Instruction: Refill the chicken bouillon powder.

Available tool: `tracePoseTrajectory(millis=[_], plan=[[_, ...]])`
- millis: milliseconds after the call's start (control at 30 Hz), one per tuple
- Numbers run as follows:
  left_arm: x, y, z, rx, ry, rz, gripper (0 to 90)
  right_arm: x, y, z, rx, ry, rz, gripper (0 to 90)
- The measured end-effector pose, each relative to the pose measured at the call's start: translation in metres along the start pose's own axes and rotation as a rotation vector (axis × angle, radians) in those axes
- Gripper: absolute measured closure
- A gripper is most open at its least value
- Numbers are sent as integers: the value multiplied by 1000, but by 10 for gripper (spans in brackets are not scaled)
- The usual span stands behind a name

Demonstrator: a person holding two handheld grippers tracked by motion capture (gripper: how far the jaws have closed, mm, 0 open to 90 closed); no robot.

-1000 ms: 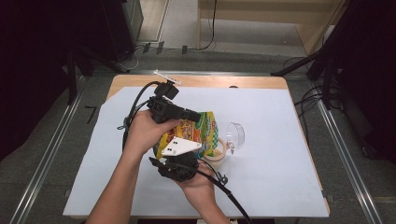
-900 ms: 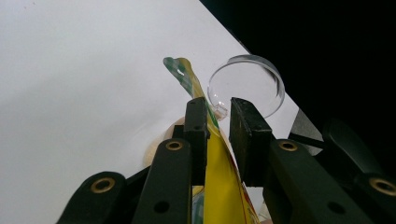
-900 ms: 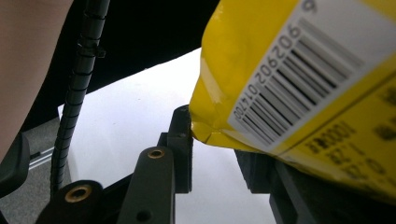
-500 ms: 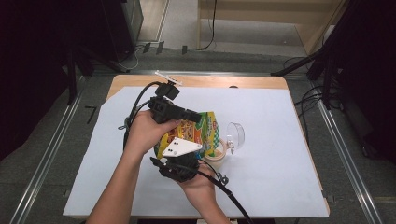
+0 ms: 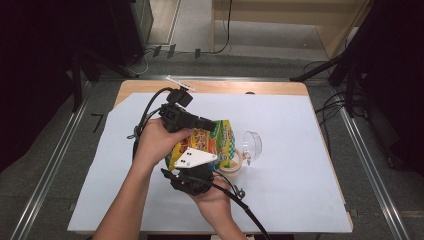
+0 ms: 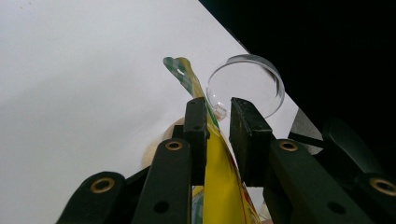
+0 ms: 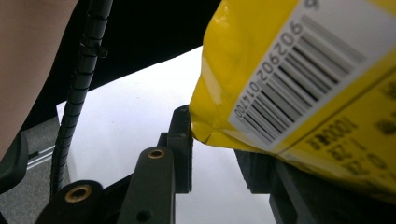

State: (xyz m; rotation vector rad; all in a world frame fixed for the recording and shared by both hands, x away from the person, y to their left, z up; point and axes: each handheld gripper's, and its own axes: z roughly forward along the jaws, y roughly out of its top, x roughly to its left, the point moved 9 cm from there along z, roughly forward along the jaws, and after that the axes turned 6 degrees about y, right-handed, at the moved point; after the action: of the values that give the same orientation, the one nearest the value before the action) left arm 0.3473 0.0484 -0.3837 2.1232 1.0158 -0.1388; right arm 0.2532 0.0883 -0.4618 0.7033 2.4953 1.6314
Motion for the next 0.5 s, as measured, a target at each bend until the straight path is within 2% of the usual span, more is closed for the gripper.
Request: tracePoseTrajectory(millis=[500], plan=[[0,0,0,-1,0,-5,768,1,1,-1,0,2,3,702]])
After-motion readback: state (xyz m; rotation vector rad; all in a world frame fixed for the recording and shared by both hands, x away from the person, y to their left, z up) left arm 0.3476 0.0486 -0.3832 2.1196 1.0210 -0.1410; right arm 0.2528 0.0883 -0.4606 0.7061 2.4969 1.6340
